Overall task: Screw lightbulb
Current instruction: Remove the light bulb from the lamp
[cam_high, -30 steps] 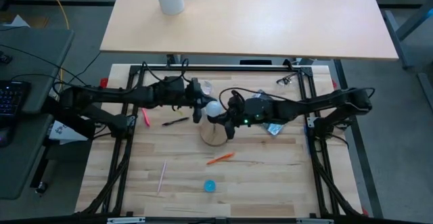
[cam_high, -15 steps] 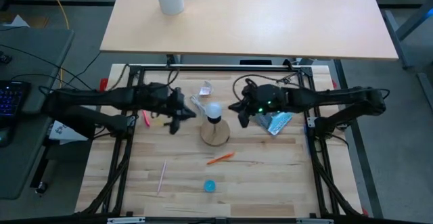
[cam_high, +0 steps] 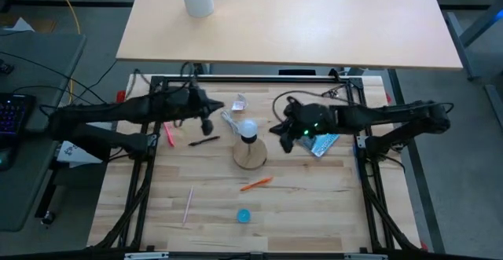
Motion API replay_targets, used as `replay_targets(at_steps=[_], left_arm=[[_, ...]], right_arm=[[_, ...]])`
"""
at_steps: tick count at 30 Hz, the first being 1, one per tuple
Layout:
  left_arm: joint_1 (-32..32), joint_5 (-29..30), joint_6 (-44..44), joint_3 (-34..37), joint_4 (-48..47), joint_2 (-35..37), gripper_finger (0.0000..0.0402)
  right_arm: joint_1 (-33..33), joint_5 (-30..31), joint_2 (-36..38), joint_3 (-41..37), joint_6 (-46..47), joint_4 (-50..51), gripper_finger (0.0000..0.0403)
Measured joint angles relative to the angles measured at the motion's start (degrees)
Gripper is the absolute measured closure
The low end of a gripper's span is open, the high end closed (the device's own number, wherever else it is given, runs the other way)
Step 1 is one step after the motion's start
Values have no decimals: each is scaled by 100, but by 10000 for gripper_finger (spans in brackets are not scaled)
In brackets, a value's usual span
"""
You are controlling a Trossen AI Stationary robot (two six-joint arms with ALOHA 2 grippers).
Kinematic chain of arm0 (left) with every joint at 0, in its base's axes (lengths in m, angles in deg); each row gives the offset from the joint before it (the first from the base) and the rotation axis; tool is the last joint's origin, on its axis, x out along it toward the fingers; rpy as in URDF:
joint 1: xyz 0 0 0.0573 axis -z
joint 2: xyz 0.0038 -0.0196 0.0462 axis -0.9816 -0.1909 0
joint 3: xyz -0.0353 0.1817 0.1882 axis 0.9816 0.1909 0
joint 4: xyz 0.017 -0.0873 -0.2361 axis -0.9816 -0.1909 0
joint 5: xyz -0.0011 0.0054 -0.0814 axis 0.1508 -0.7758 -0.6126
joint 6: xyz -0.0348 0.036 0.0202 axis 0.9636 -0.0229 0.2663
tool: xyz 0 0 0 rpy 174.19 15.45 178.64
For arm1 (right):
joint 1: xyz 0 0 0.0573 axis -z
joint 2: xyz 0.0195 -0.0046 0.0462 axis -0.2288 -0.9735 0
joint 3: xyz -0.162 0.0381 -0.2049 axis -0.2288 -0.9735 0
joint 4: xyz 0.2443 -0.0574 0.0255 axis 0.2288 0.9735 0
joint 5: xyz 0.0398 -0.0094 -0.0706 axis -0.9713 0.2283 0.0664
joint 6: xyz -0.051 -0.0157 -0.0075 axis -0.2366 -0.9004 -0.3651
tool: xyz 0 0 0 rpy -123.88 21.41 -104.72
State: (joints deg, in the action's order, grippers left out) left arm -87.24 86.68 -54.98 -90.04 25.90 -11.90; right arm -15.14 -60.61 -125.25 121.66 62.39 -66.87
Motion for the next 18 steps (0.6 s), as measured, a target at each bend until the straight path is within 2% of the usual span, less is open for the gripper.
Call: replay_targets(at_steps=[2,7,12,15,18], left_arm=[[-150,-351,0,3,527,-324,401],[-311,-662,103,3,1947,-1205,402],[-306,-1600,468,6,3112,-1777,402],[-273,-2092,733,7,3058,-1848,402],[-164,-2180,759,5,2739,-1770,401]], right_arm=[[-139,-81,-258,-2,44,-366,403],[-380,-448,-877,-7,203,-1808,403],[-445,-448,-1170,-7,185,-2702,403],[-361,-395,-1194,-7,185,-2691,403],[-274,-393,-1142,-7,85,-2446,403]])
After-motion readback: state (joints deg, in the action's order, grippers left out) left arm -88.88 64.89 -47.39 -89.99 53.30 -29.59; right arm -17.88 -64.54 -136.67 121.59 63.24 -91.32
